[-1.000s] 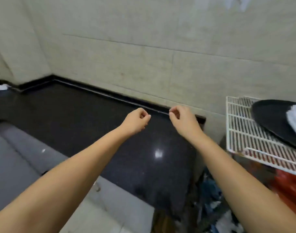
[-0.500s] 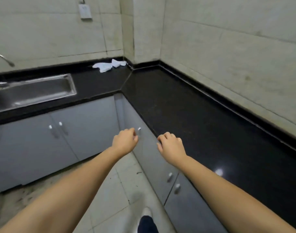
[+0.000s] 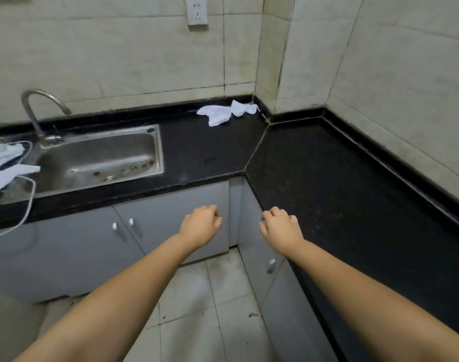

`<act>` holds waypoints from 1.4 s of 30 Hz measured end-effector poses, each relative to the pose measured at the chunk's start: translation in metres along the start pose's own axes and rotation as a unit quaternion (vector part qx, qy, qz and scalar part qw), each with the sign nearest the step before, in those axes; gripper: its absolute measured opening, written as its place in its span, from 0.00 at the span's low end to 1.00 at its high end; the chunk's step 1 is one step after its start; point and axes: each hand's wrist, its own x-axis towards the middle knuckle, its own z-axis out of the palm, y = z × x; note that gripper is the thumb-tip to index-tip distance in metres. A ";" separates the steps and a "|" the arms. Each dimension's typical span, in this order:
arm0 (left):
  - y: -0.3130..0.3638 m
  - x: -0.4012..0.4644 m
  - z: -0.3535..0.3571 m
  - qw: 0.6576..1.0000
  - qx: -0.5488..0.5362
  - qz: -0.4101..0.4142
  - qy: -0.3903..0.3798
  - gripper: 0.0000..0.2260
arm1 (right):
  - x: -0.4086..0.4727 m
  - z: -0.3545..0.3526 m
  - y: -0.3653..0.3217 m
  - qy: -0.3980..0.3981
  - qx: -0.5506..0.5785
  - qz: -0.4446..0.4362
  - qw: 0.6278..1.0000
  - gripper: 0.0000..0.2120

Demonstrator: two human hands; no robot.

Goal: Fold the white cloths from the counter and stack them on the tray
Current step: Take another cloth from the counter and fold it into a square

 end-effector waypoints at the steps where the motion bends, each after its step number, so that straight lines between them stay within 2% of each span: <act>1: -0.008 0.016 -0.003 1.000 -0.003 -0.003 -0.004 0.12 | 0.018 0.002 -0.004 -0.009 -0.003 -0.005 1.000 0.16; 7: -0.045 0.132 -0.025 1.000 -0.003 0.018 -0.016 0.11 | 0.134 0.004 -0.020 -0.014 0.015 -0.003 1.000 0.17; 13: -0.064 0.256 -0.074 0.995 0.005 0.100 -0.017 0.10 | 0.244 -0.016 -0.022 0.002 0.058 0.073 0.996 0.15; 20: -0.074 0.381 -0.084 0.990 -0.011 0.115 -0.077 0.09 | 0.354 -0.022 -0.011 -0.025 0.097 0.122 0.988 0.15; 30: -0.036 0.589 -0.068 0.987 -0.005 0.120 -0.111 0.09 | 0.576 -0.026 0.056 -0.013 0.130 0.100 0.986 0.13; 34: -0.023 0.659 -0.056 0.989 -0.012 0.116 -0.095 0.10 | 0.656 -0.017 0.084 -0.021 0.143 0.089 0.986 0.12; 37: -0.020 0.699 -0.045 0.991 -0.021 0.116 -0.070 0.12 | 0.701 -0.012 0.095 -0.007 0.151 0.058 0.987 0.18; 40: -0.019 0.724 -0.033 0.995 0.007 0.094 -0.040 0.18 | 0.729 -0.005 0.100 -0.032 0.133 0.028 0.990 0.24; 42: -0.019 0.733 -0.024 0.995 0.033 0.072 -0.052 0.19 | 0.738 0.005 0.103 -0.053 0.115 0.023 0.992 0.24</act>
